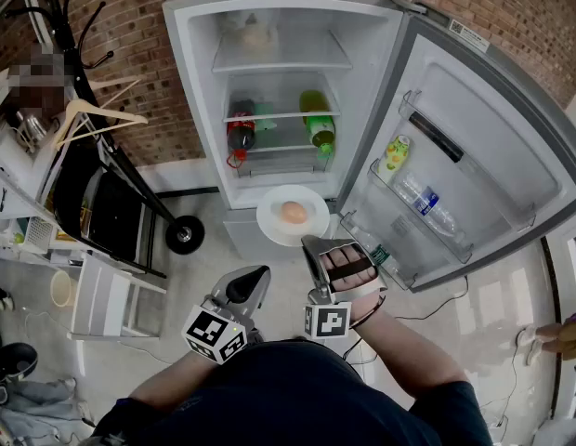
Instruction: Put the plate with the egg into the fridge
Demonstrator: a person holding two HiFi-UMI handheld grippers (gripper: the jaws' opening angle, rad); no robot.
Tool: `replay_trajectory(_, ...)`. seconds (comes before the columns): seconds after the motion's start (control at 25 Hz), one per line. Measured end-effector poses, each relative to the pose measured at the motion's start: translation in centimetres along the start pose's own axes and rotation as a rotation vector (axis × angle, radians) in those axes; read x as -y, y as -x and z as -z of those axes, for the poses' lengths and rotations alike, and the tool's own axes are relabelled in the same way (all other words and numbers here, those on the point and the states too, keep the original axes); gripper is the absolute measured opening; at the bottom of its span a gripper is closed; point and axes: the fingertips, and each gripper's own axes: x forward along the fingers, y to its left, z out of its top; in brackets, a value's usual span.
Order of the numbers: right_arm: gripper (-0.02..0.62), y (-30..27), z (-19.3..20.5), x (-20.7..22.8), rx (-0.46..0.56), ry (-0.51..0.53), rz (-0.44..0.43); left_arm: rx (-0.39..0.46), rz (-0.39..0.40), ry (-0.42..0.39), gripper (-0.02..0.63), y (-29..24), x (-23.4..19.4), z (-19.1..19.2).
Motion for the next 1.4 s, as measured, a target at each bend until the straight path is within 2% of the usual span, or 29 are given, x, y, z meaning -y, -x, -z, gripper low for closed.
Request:
replay_trajectory(0.6,0.021,-0.1,0.4,0.5,0.019,0.001,0.011,-0.007,-0.008,-0.011,0.005,-0.6,0.6,-0.2)
replay_trajectory(1.04,0.021,-1.4,2.1,1.0,0.055,-0.018,0.038,0.003,-0.08,-0.015,0.005,-1.6,0.8,0.4)
replay_trajectory(1.2,0.021,-2.7,2.3,0.9,0.066,-0.011,0.034,0.004,-0.091,-0.013,0.005,-2.3,-0.3,0.6)
replay_trajectory(1.4,0.021,-6.3,2.4,1.0,0.059,-0.008,0.025,0.024,-0.089,-0.007,0.005,-4.4,-3.7,0.2)
